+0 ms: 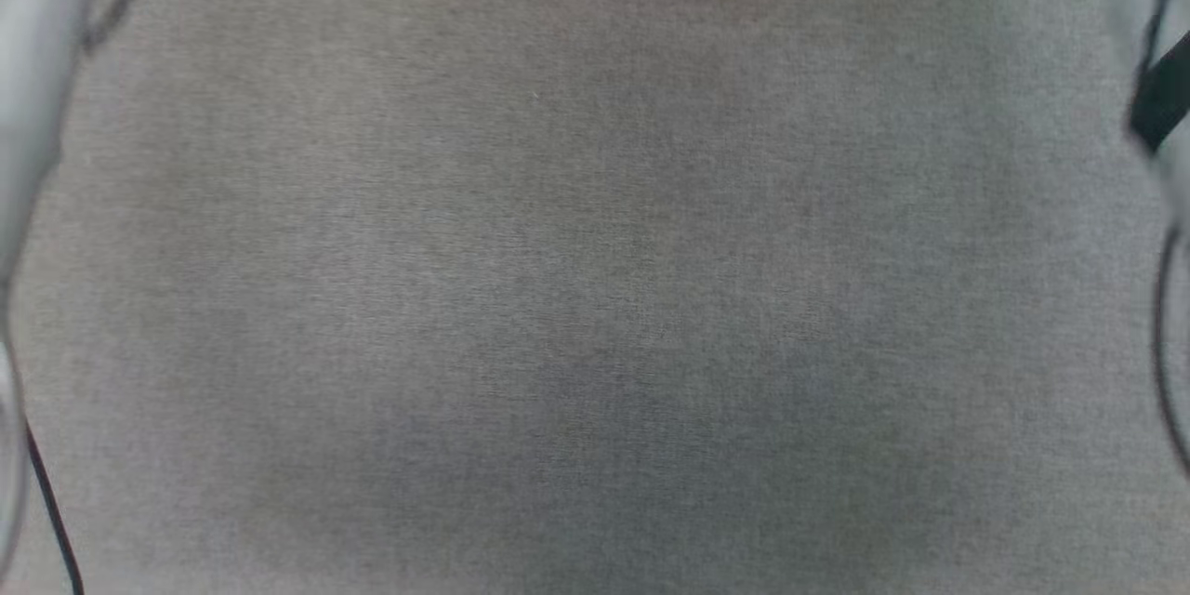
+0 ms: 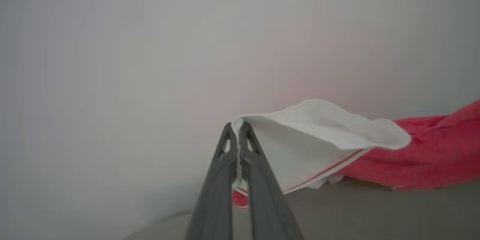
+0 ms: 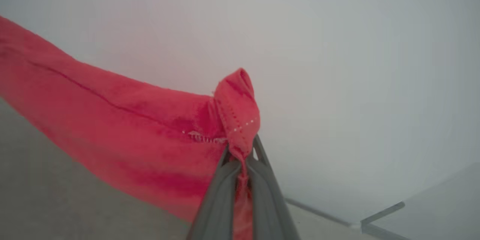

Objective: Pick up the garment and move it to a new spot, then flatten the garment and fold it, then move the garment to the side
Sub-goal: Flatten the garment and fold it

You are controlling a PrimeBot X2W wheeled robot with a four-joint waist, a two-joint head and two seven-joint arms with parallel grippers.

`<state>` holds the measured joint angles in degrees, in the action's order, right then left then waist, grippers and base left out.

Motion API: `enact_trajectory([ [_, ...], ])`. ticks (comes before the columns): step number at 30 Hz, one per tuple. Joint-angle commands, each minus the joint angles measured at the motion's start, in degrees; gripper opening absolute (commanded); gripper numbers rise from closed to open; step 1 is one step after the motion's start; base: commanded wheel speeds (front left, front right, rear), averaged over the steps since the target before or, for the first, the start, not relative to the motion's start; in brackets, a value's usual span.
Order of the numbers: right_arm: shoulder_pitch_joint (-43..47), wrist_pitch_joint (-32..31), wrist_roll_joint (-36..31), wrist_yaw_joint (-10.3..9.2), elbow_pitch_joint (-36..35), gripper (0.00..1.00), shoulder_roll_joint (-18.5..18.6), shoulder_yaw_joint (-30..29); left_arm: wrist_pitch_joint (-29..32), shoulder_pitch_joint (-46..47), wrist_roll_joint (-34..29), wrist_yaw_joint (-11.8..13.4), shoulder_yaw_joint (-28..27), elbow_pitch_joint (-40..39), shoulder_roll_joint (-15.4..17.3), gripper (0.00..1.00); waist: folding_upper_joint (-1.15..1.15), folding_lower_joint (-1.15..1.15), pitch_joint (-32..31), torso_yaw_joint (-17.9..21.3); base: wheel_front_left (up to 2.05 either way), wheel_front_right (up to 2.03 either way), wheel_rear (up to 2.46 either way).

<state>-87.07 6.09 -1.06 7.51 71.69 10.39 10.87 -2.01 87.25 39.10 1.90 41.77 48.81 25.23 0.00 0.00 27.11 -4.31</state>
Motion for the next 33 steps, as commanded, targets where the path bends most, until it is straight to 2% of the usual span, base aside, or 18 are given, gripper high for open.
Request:
enact_trajectory([
  [1,1.8,-0.8,2.4,-0.04,0.5,0.0,-0.7,0.2,1.9,-2.1,0.1,-1.0,0.7,-0.3,0.9,0.0,0.0,0.0,-0.8,-0.6,0.0,0.0,0.0],
  [6,8.9,-6.1,8.8,-0.04,1.3,0.0,-1.1,6.7,14.7,-11.4,4.8,-3.9,2.9,-2.2,1.5,0.0,0.0,0.0,-3.2,-1.4,0.0,0.0,0.0],
  [10,15.7,-10.1,16.4,-0.04,-2.9,0.0,-0.5,13.3,23.3,-19.6,7.7,-3.4,4.4,-6.7,3.5,0.0,0.0,0.0,-4.9,-1.4,0.0,0.0,0.0],
  [11,19.5,-12.2,20.6,-0.04,-7.3,0.0,1.2,17.5,27.3,-24.1,10.1,-2.1,4.7,-10.5,4.5,0.0,0.0,0.0,-5.7,-1.5,0.0,0.0,0.0],
  [13,23.1,-13.8,24.6,-0.04,-13.0,0.0,4.6,22.0,30.1,-28.5,11.4,-0.4,5.0,-15.4,6.2,0.0,0.0,0.0,-6.5,-1.4,0.0,0.0,0.0],
  [18,32.2,-17.9,35.3,-0.04,-27.0,0.0,14.1,28.9,34.7,-41.1,15.0,6.1,5.4,-29.7,11.2,0.0,0.0,0.0,-8.4,-1.3,0.0,0.0,0.0],
  [21,36.9,-19.3,40.3,-0.04,-33.6,0.0,19.2,29.8,35.6,-48.1,16.7,10.4,5.3,-38.1,14.5,0.0,0.0,0.0,-9.4,-1.3,0.0,0.0,0.0],
  [26,45.2,-20.5,44.5,-0.04,-41.1,0.0,24.4,28.8,35.8,-57.7,18.0,17.1,5.5,-49.8,18.6,0.0,0.0,0.0,-11.1,-1.4,0.0,0.0,0.0],
  [33,56.4,-23.9,47.1,-0.04,-52.4,0.0,30.5,28.9,36.5,-67.5,20.4,23.3,6.7,-60.2,22.1,0.0,0.0,0.0,-12.5,-1.5,0.0,0.0,0.0],
])
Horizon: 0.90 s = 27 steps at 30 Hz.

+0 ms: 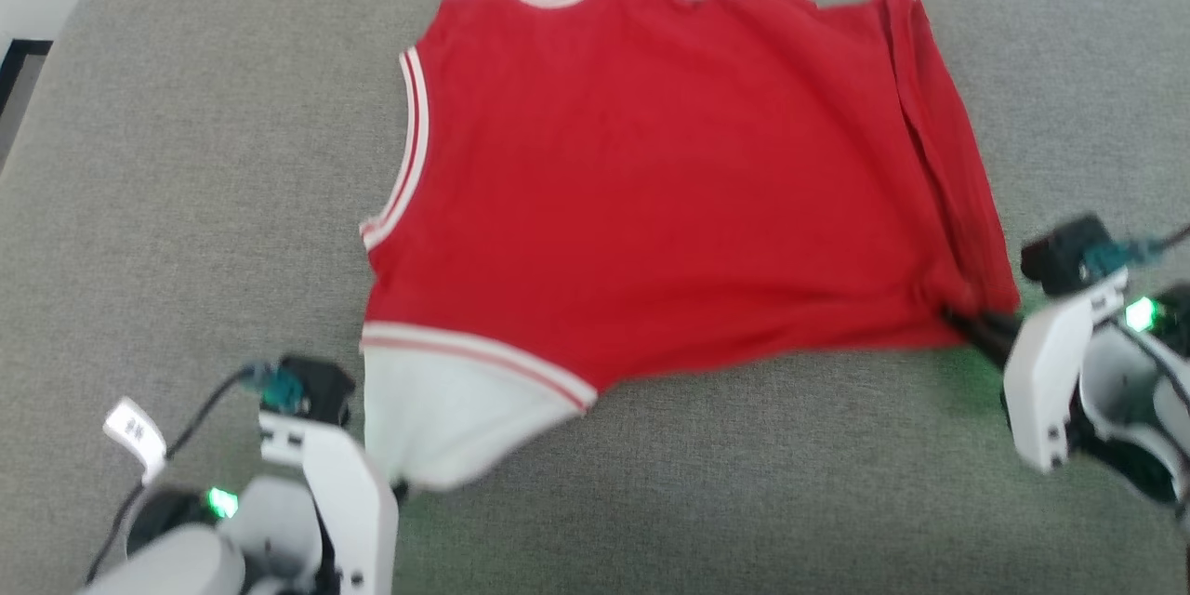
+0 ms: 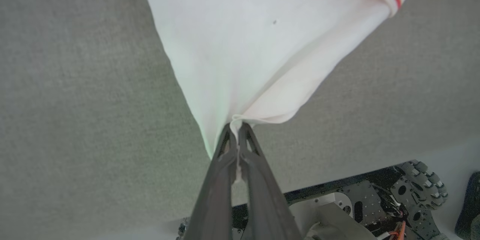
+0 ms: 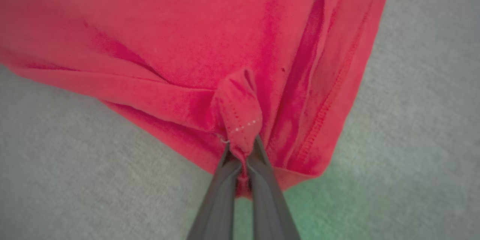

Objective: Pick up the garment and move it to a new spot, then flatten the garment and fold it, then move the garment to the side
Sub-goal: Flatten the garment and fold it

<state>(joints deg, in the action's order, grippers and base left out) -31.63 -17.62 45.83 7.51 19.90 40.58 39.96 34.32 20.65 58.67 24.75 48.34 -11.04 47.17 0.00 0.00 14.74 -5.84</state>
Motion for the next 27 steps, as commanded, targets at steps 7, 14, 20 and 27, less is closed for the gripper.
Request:
enact_trajectory([
  [7,12.1,-3.7,3.1,-0.03,-10.1,0.0,5.2,-0.7,1.1,-8.2,3.4,4.5,1.1,-5.1,2.4,0.0,0.0,0.0,-0.1,0.3,0.0,0.0,0.0],
  [14,18.1,-4.2,5.5,-0.03,-16.2,0.0,7.9,-2.9,2.4,-10.3,5.1,6.4,0.5,-7.6,4.1,0.0,0.0,0.0,0.9,0.7,0.0,0.0,0.0],
  [20,19.2,-2.5,5.4,-0.03,-19.9,0.0,8.8,-8.2,1.3,-6.1,2.7,8.1,-3.5,-12.3,8.5,0.0,0.0,0.0,2.0,1.1,0.0,0.0,0.0],
  [27,16.7,-3.9,2.2,-0.04,-22.0,0.0,6.1,-16.0,2.0,4.2,-2.7,6.4,-8.2,-14.5,13.8,0.0,0.0,0.0,3.8,1.9,0.0,0.0,0.0],
])
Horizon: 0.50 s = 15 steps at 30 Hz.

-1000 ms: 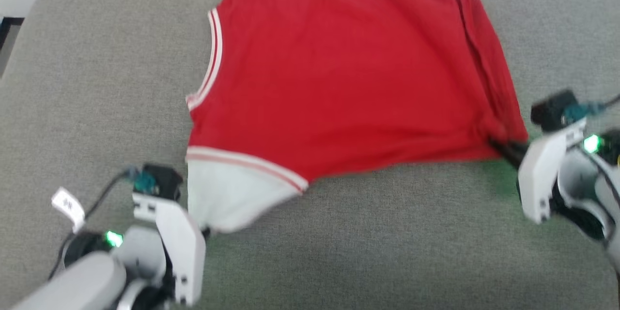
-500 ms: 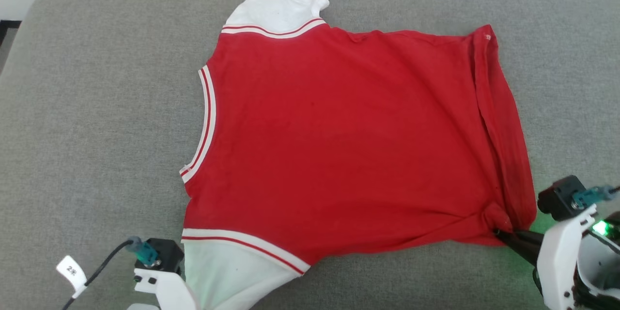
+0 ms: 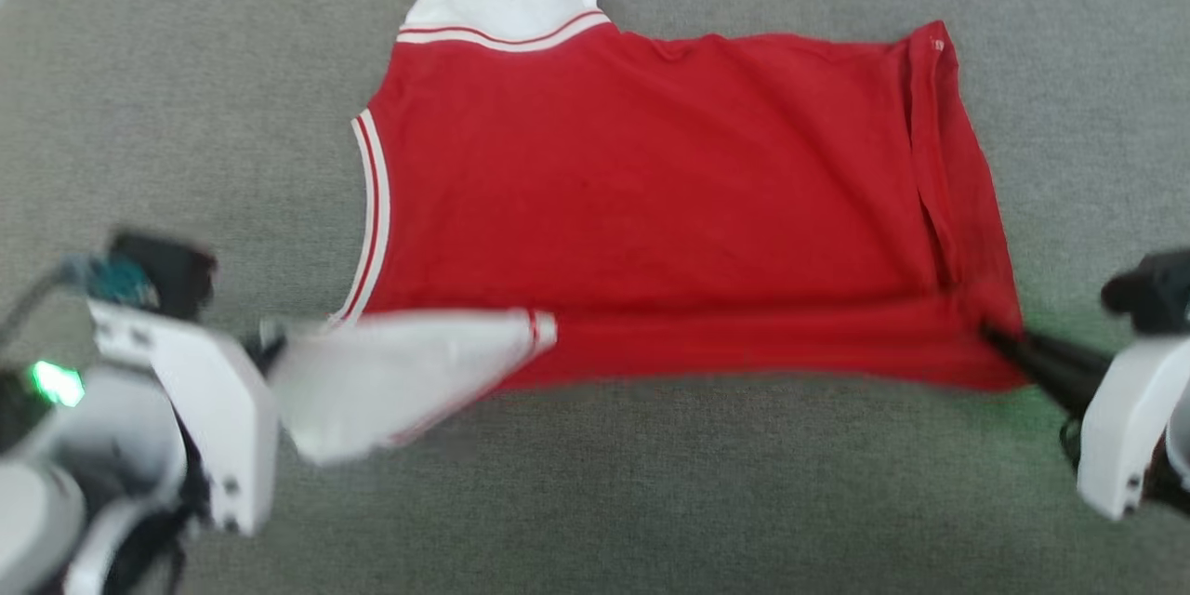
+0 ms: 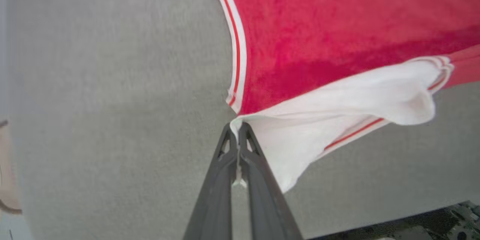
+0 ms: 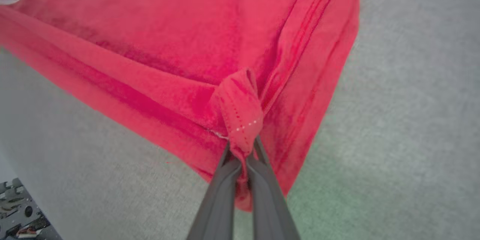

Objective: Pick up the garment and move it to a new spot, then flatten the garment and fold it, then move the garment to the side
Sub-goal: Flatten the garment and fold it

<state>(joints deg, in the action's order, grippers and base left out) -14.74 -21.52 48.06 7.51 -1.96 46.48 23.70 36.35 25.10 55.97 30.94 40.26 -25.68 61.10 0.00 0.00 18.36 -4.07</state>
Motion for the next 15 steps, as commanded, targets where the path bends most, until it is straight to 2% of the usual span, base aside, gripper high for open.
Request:
enact_trajectory([
  [1,-1.0,-0.4,-0.6,-0.04,-0.1,0.0,-0.4,-0.8,0.2,1.8,-1.1,-0.7,-0.6,0.4,0.1,0.0,0.0,0.0,0.6,0.3,0.0,0.0,0.0],
  [4,-4.0,-1.5,-3.3,-0.04,0.4,0.0,-2.5,-3.3,1.1,8.0,-3.1,-3.9,-1.2,3.2,-0.9,0.0,0.0,0.0,1.9,0.7,0.0,0.0,0.0],
  [6,-6.5,-2.0,-5.1,-0.04,1.4,0.0,-4.3,-4.7,1.6,12.2,-4.6,-6.4,-0.8,6.1,-2.7,0.0,0.0,0.0,2.8,1.0,0.0,0.0,0.0],
  [10,-12.1,-3.1,-9.2,-0.04,4.4,0.0,-7.9,-6.1,2.4,20.4,-7.2,-11.7,1.1,13.9,-7.9,0.0,0.0,0.0,4.7,1.4,0.0,0.0,0.0],
  [15,-18.0,-4.5,-12.4,-0.03,8.8,0.0,-11.0,-3.5,2.5,27.6,-8.5,-17.2,3.5,26.1,-14.6,0.0,0.0,0.0,7.3,2.0,0.0,0.0,0.0],
])
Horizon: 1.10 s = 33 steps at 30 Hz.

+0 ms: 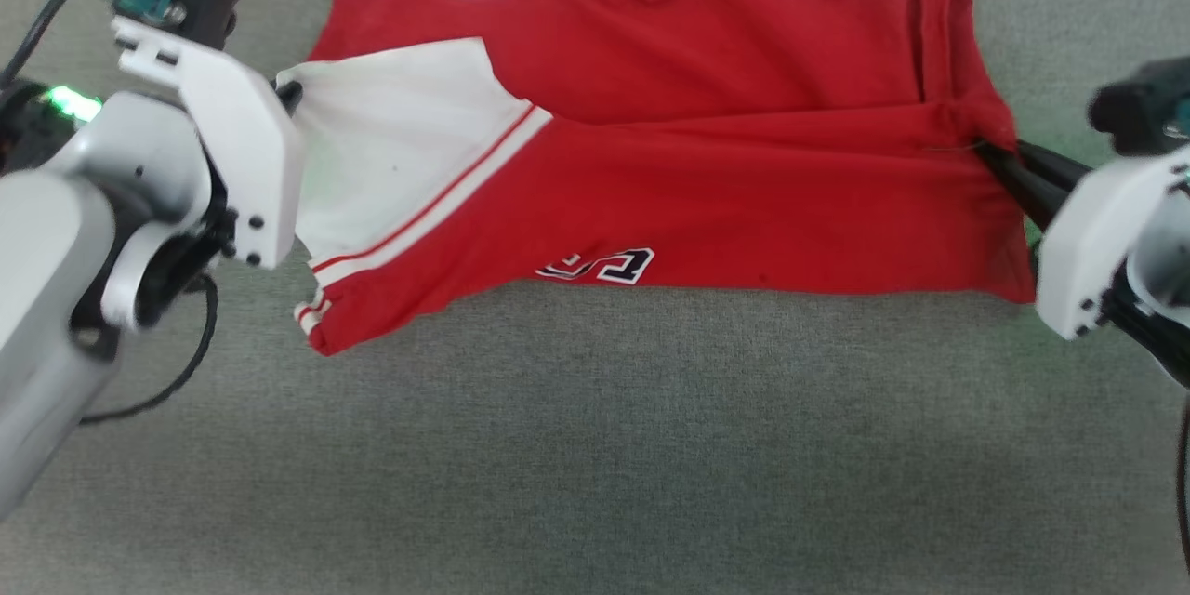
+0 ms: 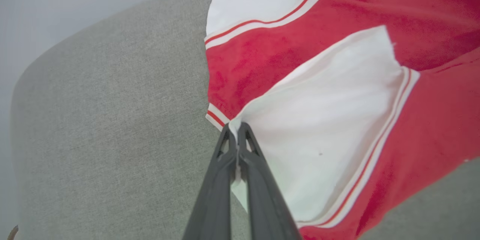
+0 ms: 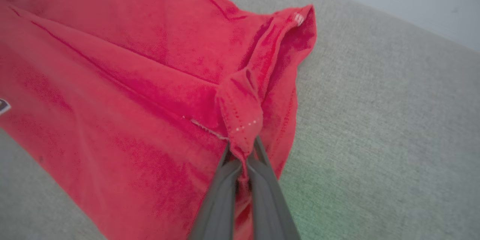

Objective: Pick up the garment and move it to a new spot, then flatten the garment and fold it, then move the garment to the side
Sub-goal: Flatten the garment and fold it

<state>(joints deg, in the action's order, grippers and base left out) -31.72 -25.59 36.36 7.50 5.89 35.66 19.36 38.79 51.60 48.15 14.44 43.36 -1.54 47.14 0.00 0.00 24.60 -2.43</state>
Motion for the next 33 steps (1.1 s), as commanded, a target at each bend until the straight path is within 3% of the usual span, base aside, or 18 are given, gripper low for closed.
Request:
enact_trajectory([
  [1,-2.2,-0.5,-0.7,-0.03,2.0,0.0,-0.9,1.4,0.2,2.1,-1.0,-1.6,0.8,4.5,-1.7,0.0,0.0,0.0,1.5,0.4,0.0,0.0,0.0],
  [8,-8.3,-1.5,0.4,-0.02,10.1,0.0,-3.4,7.1,1.7,6.0,1.1,-6.5,3.3,20.3,-8.9,0.0,0.0,0.0,3.3,0.7,0.0,0.0,0.0],
  [10,-9.4,-2.4,1.2,-0.02,12.2,0.05,-3.9,9.0,2.8,6.2,2.0,-7.7,4.1,24.1,-10.5,0.0,0.0,0.0,3.4,0.8,0.0,0.0,0.0],
  [12,-10.5,-3.2,2.1,-0.01,14.0,0.33,-4.1,10.6,3.2,6.0,2.9,-8.6,4.4,27.4,-11.9,0.0,0.0,0.0,3.5,0.9,0.0,0.0,0.0],
  [13,-10.5,-3.2,2.1,-0.01,14.0,0.33,-4.1,10.6,3.2,6.0,2.9,-8.6,4.4,27.4,-11.9,0.0,0.0,0.0,3.5,0.9,0.0,0.0,0.0],
  [14,-11.0,-3.4,2.4,-0.01,14.8,0.47,-4.3,11.1,3.2,6.1,3.4,-9.0,4.4,28.7,-12.6,0.0,0.0,0.0,3.5,1.0,0.0,0.0,0.0],
  [15,-11.6,-3.5,2.4,-0.01,15.5,0.66,-4.4,11.7,2.8,6.4,3.6,-9.4,4.3,29.8,-13.1,0.0,0.0,0.0,3.4,1.0,0.0,0.0,0.0],
  [16,-12.0,-3.5,2.4,-0.02,15.9,0.99,-4.3,12.3,2.5,6.7,3.9,-9.7,4.1,30.8,-13.5,0.12,0.0,0.0,3.2,1.0,0.0,0.0,0.0],
  [17,-12.3,-3.4,2.6,-0.02,16.3,1.0,-4.3,12.6,2.1,6.9,3.8,-9.9,3.9,31.5,-13.8,0.47,0.0,0.0,2.9,1.0,0.0,0.0,0.0],
  [18,-12.7,-3.2,2.9,-0.01,16.5,1.0,-4.1,12.9,1.6,7.3,3.5,-10.2,3.9,31.9,-13.8,0.92,0.0,0.0,2.6,0.9,0.0,0.0,0.0],
  [19,-12.8,-2.9,3.3,0.0,16.2,1.0,-3.9,13.2,1.3,7.6,3.8,-10.0,3.4,32.2,-13.8,1.0,0.0,0.0,2.2,0.9,0.0,0.0,0.0],
  [27,-8.8,4.5,3.2,-0.01,11.9,1.0,-1.8,7.5,2.3,4.9,5.1,-7.2,1.9,25.5,-9.9,1.0,0.0,0.0,-2.1,0.3,0.0,0.0,0.0],
  [33,-0.5,12.8,-2.5,-0.02,5.9,1.0,-4.4,-5.1,6.5,-2.9,7.0,-0.5,1.6,10.5,-3.2,1.0,0.0,0.0,-5.2,0.7,0.0,0.0,0.0],
])
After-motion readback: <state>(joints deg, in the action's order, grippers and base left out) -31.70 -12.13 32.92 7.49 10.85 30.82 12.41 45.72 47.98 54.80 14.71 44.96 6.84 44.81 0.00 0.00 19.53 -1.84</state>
